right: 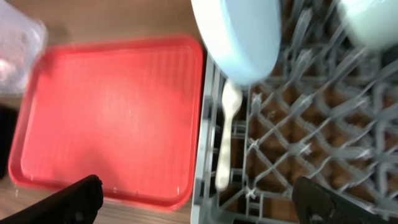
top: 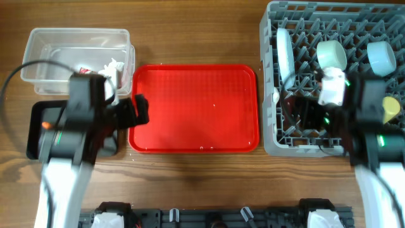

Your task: Sort waste into correct bins and load items into the dishwasher rack

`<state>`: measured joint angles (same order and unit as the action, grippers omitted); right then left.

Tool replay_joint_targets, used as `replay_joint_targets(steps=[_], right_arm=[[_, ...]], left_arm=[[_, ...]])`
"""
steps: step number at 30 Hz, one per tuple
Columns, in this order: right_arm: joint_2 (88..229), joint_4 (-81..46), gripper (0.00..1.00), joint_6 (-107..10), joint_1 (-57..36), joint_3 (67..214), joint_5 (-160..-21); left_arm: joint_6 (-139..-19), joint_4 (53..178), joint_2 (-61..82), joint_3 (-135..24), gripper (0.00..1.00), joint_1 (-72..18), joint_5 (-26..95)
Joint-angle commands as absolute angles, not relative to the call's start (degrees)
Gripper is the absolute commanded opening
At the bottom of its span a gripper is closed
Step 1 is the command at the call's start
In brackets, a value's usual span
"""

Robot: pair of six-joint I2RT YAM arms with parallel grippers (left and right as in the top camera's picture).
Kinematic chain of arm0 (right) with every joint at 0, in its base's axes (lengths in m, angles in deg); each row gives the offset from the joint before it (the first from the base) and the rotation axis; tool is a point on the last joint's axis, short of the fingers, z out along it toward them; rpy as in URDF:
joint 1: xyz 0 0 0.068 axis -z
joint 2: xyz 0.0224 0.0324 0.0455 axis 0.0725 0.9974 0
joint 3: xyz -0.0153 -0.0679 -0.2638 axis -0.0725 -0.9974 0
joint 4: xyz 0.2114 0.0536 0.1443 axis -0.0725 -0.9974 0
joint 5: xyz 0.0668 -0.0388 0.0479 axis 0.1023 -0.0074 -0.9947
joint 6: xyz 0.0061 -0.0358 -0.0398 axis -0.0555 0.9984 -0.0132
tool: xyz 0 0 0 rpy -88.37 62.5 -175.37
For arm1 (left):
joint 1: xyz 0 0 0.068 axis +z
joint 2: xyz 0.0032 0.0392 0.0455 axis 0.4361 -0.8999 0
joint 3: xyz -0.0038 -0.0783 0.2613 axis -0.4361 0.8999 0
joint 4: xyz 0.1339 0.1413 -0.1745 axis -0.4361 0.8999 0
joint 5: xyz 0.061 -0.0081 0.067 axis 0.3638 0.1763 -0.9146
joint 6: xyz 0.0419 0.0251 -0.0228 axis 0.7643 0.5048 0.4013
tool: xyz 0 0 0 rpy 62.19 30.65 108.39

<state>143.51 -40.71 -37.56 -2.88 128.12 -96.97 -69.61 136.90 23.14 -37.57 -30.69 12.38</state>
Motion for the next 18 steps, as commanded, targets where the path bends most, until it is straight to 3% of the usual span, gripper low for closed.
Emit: replay_joint_targets(steps=[1,7,18], right_arm=[[131.05,-36.77,1.00,-37.88,-3.01,122.00,-93.80],[117.46,-33.60,1.00,-38.01,-3.01,116.75,-93.82],[118.60,-35.37,1.00,-37.99,-3.01,116.75,-93.82]], left_arm=[[-69.96,134.10,40.63,-28.92,1.00,-30.61,10.72],[-69.96,132.31,61.09,-22.45,1.00,-30.61,10.30],[-69.96,139.37,63.67,-22.45,1.00,-30.61,10.32]])
